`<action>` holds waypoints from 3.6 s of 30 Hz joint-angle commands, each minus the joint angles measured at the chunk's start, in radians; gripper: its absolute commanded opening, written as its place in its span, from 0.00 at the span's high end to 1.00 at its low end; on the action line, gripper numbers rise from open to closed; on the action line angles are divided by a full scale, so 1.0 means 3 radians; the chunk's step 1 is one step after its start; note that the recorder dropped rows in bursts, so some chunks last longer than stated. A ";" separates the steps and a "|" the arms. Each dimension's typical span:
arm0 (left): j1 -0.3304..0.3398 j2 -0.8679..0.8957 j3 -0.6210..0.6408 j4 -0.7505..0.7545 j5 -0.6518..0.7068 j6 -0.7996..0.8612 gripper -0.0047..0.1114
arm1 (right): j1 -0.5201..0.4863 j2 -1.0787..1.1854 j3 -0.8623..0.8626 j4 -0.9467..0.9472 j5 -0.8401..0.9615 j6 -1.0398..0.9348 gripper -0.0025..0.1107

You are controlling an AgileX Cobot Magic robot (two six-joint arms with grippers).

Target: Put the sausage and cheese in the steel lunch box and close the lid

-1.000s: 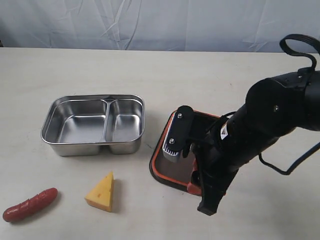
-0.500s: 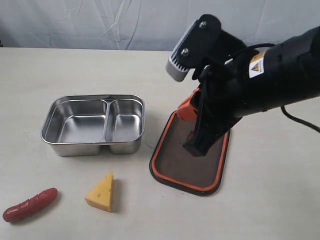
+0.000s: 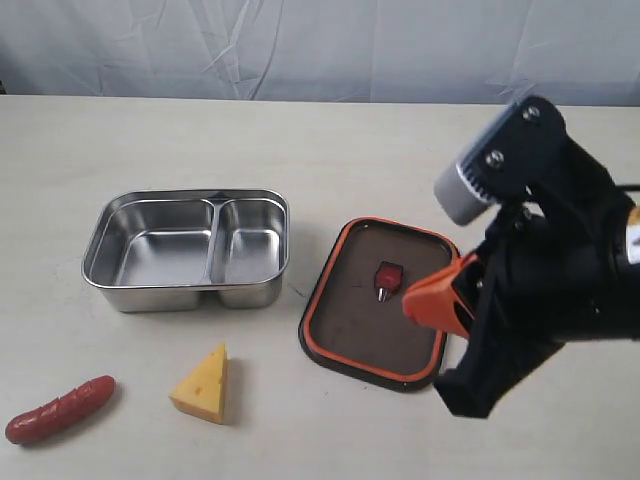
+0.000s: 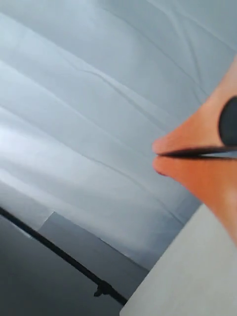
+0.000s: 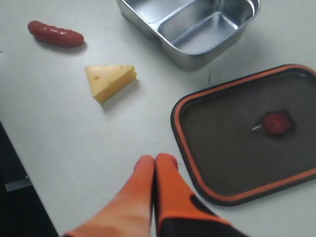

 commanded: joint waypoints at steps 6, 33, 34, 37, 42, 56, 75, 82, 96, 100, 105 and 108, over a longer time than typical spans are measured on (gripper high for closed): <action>-0.0011 -0.0017 -0.0185 -0.0180 0.0232 -0.0646 0.96 | -0.0008 -0.0259 0.0443 0.0131 -0.0200 0.0009 0.98; -0.0017 0.3998 -0.2791 0.0106 0.4759 0.2967 0.76 | -0.0008 -0.0311 0.0443 0.0109 -0.0599 0.0041 0.98; -0.0017 0.4067 -0.2791 0.0106 0.4793 0.2967 0.69 | -0.0008 -0.0311 0.0443 0.0109 -0.0599 0.0041 0.98; -0.0017 0.4221 -0.2791 0.0144 0.4793 0.2967 0.53 | -0.0008 -0.0311 0.0443 0.0109 -0.0599 0.0041 0.98; -0.0143 0.4423 -0.2712 0.0341 0.4793 0.2956 0.48 | -0.0008 -0.0311 0.0443 0.0074 -0.0599 0.0041 0.98; -0.1156 0.4746 -0.2213 0.1164 0.3723 0.2640 0.48 | -0.0008 -0.0311 0.0443 0.0024 -0.0511 0.0041 0.98; -0.1217 0.5470 -0.2081 0.1352 0.3418 0.2549 0.53 | -0.0008 -0.0311 0.0443 -0.0007 -0.0442 0.0041 0.98; -0.1240 0.5489 -0.2103 0.1195 0.3829 0.2564 0.96 | -0.0008 -0.0311 0.0443 -0.0039 -0.0436 0.0041 0.98; -0.1240 0.4865 -0.2985 0.0695 0.3147 0.2564 0.96 | -0.0008 -0.0311 0.0443 -0.0062 -0.0436 0.0041 0.98; -0.1240 0.4998 -0.3137 0.0588 0.2646 0.2564 0.96 | -0.0008 -0.0311 0.0443 -0.0093 -0.0436 0.0041 0.98; -0.1240 0.5291 -0.3266 0.0582 0.2603 0.2580 0.96 | -0.0008 -0.0311 0.0443 -0.0093 -0.0436 0.0041 0.98; -0.1240 0.5402 -0.3304 0.0580 0.2578 0.2580 0.96 | -0.0008 -0.0311 0.0443 -0.0099 -0.0436 0.0041 0.98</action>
